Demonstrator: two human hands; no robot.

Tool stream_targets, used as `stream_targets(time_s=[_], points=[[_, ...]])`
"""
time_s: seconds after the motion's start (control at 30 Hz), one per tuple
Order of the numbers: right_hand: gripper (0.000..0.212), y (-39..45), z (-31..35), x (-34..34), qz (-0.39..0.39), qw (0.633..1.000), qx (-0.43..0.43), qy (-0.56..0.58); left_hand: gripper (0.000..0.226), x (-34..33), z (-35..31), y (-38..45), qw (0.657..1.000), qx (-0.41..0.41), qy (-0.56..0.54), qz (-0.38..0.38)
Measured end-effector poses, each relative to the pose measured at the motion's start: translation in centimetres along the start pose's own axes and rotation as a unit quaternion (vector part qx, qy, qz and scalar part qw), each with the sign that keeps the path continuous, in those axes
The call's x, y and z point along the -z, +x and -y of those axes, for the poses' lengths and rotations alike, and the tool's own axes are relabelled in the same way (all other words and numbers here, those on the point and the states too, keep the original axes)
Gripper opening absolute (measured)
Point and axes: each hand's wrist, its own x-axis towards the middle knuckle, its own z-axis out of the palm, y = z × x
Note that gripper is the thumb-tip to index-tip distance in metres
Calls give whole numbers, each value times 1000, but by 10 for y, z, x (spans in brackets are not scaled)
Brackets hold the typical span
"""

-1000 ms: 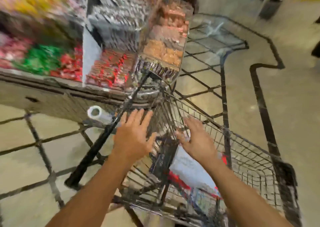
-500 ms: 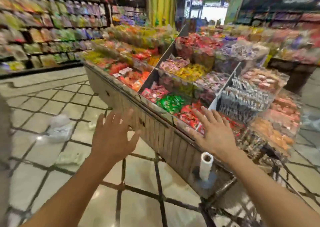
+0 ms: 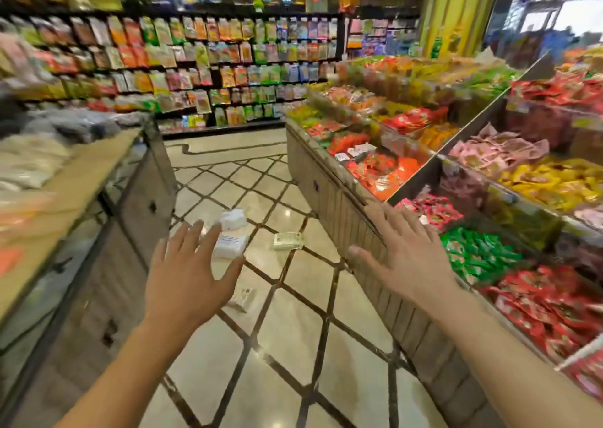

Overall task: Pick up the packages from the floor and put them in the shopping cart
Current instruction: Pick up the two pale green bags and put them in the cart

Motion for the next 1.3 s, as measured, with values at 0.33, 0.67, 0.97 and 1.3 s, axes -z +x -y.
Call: stream_targets(time_s=[0.33,0.67,0.97,1.3], points=[[88,187,22,-80,44,996,41,60,87,-48,30,141,998,68,-2,-7],[89,366,74,-195,59,992,73,86,84,-160,96,290,996,87,-31,-3],[82,514,107,-293,74,989,67,111,79,-267,144,437,991,100,-52,72],[78,644,125,-412,143,981,75,111,77,-374,170,550,983,121,-70,116]])
